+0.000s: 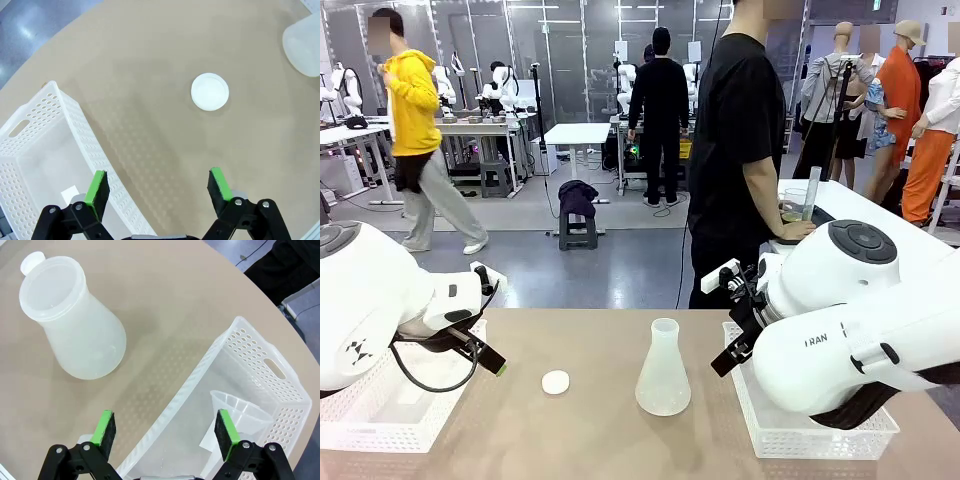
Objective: Prepare the solutions needed for the experiment.
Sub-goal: Pick up the Plastic Funnel and insert it into the Big flask.
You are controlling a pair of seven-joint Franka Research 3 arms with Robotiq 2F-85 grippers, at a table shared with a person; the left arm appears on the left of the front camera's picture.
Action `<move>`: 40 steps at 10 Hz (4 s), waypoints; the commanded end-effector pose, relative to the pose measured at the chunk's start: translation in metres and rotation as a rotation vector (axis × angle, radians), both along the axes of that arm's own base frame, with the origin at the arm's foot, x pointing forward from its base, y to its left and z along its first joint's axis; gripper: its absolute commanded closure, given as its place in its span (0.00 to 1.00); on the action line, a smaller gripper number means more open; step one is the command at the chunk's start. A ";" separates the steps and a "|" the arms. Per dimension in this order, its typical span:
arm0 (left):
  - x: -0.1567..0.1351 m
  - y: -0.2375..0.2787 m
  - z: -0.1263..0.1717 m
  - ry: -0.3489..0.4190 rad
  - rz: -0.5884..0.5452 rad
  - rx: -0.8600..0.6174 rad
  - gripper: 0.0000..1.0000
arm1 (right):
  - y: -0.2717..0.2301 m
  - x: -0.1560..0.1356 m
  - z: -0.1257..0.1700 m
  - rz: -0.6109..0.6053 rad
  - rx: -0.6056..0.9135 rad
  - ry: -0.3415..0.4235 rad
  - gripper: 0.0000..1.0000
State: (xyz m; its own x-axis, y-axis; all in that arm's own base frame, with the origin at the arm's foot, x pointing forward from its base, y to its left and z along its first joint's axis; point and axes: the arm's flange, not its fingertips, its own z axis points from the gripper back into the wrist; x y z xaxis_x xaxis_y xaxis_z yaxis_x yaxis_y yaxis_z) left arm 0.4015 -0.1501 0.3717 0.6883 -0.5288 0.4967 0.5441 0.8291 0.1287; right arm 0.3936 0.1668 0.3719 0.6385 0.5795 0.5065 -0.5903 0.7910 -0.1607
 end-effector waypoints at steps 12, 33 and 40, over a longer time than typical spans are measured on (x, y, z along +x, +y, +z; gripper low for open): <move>0.005 0.000 0.001 -0.003 0.004 0.006 0.00 | 0.000 0.000 0.000 0.000 0.000 0.000 0.00; -0.025 0.064 0.084 0.110 0.195 -0.724 0.00 | -0.042 -0.056 0.110 -0.613 0.690 0.090 0.00; -0.039 0.117 0.091 0.395 0.235 -1.292 0.00 | -0.079 -0.068 0.102 -0.626 1.339 0.403 0.00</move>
